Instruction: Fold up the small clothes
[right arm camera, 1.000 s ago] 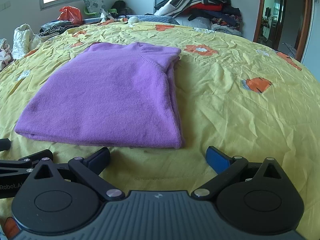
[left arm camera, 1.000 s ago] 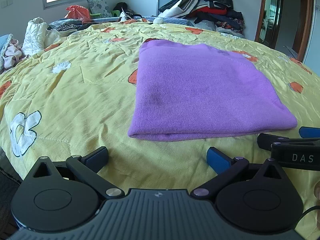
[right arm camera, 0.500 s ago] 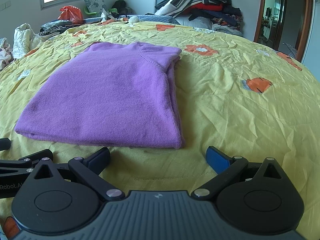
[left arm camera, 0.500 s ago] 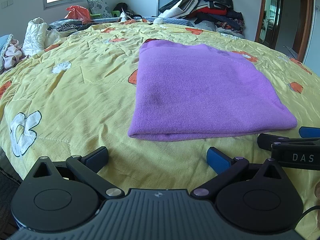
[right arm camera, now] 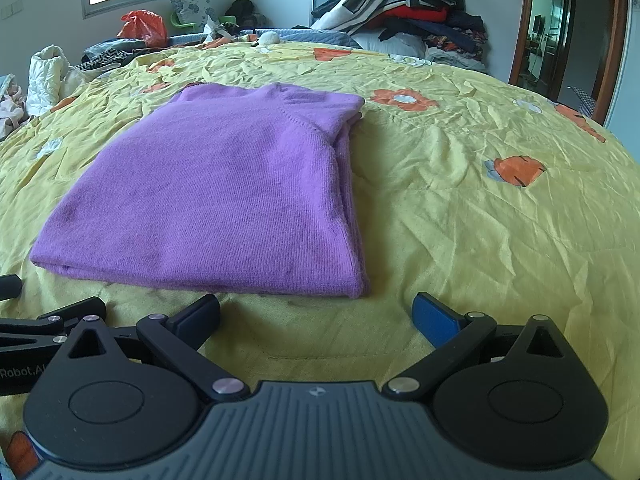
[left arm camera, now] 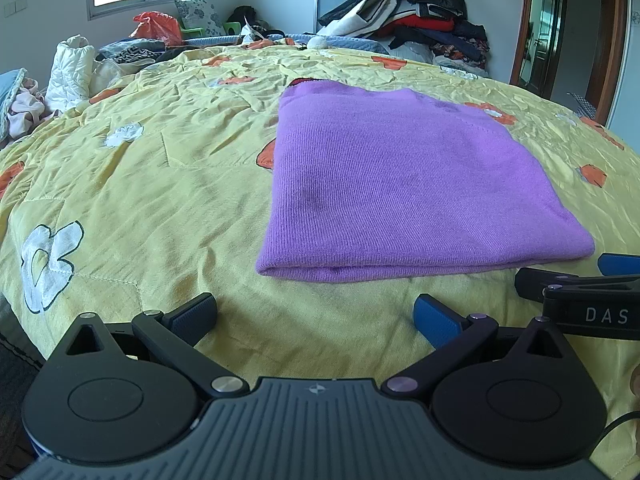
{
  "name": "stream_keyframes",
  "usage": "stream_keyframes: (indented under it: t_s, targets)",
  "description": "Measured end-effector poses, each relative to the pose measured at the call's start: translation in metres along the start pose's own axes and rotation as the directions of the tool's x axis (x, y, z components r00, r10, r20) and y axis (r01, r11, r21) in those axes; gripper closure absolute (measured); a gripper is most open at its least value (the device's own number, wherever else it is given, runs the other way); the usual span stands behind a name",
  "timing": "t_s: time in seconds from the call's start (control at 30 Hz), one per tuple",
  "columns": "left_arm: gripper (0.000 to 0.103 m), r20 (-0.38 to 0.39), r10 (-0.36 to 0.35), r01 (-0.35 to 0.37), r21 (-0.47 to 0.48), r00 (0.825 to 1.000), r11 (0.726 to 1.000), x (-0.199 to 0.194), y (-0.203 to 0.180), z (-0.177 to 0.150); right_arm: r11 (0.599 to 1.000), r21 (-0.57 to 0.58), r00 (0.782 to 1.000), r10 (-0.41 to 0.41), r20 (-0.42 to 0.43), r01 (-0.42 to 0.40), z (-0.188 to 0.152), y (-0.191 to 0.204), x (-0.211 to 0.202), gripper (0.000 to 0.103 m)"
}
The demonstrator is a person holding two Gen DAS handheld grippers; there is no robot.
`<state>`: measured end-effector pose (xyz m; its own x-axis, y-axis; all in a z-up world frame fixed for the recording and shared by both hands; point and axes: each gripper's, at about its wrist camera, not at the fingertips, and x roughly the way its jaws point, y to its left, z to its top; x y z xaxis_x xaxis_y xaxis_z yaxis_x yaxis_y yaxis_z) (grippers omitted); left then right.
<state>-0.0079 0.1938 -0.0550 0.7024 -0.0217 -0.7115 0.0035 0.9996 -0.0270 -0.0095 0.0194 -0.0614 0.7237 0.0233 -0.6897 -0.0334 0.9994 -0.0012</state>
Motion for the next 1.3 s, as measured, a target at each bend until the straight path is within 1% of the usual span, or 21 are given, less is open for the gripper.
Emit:
stream_keyframes:
  t_s: [1.3]
  targets:
    - [0.0,0.001,0.0,0.0,0.0,1.0,1.0,-0.0001,-0.0005,-0.0005,1.0,-0.009,1.0,0.008,-0.003,-0.009,0.0009,-0.0017,0.0006,0.0]
